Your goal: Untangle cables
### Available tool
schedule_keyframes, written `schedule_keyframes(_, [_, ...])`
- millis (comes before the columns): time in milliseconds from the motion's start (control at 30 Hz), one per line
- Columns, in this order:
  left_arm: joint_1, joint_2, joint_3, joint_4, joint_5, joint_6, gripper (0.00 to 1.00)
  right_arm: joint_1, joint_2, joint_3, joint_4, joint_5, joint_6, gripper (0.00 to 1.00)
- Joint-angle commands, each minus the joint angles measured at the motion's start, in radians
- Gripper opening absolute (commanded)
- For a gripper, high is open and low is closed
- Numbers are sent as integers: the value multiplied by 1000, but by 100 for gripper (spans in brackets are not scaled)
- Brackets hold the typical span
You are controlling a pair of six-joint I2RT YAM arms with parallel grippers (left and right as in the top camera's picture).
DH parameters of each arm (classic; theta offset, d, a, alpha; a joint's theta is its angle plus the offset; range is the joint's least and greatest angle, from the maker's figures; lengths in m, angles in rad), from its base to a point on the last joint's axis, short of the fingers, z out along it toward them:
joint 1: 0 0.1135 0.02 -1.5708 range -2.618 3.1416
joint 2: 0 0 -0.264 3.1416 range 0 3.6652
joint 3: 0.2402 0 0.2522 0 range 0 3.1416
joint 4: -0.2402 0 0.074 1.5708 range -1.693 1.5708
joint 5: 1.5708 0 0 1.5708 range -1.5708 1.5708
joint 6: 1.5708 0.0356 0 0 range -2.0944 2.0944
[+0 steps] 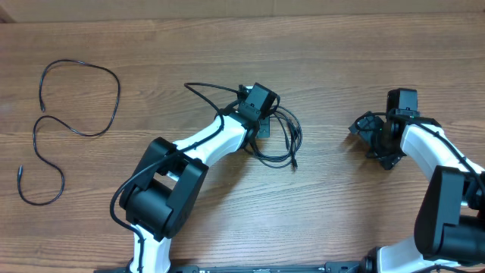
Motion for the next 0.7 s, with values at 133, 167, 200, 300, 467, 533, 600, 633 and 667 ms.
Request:
schedule_keyframes(133, [66, -117, 97, -160, 209, 166, 4, -1, -19, 2, 3, 2, -4, 100])
schedule_keyframes(167, [77, -140, 113, -189, 256, 188, 4, -1, -19, 2, 3, 2, -4, 100])
schedule_keyframes(200, [88, -162, 127, -211, 306, 212, 4, -1, -19, 2, 3, 2, -4, 100])
schedule_keyframes(300, [123, -232, 156, -249, 473, 295, 4, -1, -19, 2, 3, 2, -4, 100])
schedule_keyframes(467, [182, -343, 160, -269, 686, 345, 4, -1, -19, 2, 3, 2, -4, 100])
schedule_keyframes(533, [205, -383, 160, -279, 733, 345, 4, -1, -19, 2, 3, 2, -4, 100])
schedule_keyframes(600, [236, -424, 160, -296, 779, 358, 4, -1, -19, 2, 3, 2, -4, 100])
schedule_keyframes(633, [252, -444, 160, -301, 799, 378, 4, -1, -19, 2, 3, 2, -4, 100])
schedule_keyframes(667, [268, -463, 160, -304, 822, 394, 4, -1, -19, 2, 3, 2, -4, 100])
